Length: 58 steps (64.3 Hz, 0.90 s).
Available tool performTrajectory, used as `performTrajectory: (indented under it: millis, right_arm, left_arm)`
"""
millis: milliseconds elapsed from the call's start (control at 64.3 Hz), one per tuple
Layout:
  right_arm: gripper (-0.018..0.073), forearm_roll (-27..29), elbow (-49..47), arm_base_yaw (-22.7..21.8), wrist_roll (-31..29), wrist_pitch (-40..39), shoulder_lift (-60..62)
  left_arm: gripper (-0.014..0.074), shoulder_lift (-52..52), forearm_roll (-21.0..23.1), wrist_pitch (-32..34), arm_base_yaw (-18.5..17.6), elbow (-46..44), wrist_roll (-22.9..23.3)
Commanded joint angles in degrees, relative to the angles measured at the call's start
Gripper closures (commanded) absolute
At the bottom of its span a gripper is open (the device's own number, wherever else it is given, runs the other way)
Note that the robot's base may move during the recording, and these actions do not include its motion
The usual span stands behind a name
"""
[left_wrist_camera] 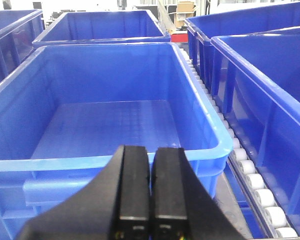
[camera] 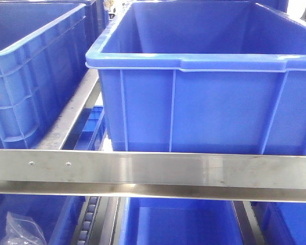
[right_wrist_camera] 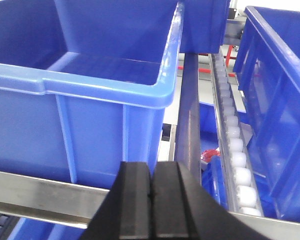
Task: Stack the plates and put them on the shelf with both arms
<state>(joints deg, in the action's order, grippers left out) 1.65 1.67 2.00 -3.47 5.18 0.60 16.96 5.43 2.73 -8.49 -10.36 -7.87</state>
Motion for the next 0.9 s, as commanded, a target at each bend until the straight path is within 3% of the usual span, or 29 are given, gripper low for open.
performTrajectory:
  millis: [0,887]
  right_arm:
    - [0.0526,1.02,0.0,-0.37,0.08,-4.55,1.08]
    - [0.0528,1.02,0.0,-0.37,0.08,-4.55,1.08]
  left_arm:
    - [0.0514,0.71,0.43,5.02,0.09,-1.67,0.21]
    - [0.0514,0.71,0.43,5.02,0.09,-1.55,0.21]
